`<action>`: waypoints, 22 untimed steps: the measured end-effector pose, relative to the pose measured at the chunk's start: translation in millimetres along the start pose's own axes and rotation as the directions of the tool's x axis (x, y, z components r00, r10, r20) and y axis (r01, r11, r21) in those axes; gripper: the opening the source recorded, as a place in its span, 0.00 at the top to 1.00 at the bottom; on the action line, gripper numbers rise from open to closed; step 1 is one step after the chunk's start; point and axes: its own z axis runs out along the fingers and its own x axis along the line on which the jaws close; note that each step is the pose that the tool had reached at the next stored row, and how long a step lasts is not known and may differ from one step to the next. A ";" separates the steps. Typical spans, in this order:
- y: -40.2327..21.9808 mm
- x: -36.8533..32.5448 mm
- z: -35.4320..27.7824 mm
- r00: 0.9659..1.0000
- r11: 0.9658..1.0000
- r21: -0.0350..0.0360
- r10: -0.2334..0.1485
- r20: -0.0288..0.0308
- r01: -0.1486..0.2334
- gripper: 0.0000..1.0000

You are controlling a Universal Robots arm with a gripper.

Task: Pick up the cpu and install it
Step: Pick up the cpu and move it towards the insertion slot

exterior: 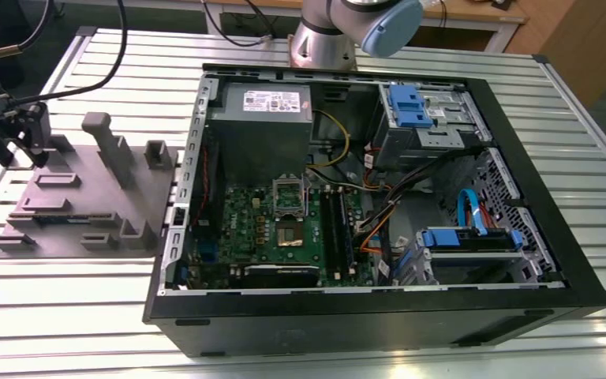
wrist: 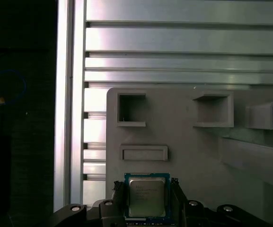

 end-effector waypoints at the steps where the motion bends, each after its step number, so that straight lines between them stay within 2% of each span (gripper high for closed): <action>1: 0.0 0.0 -0.5 1.000 1.000 0.000 0.000 0.000 0.000 0.53; 22: 0.3 -0.1 -7.5 1.000 1.000 0.000 0.000 0.000 0.000 0.53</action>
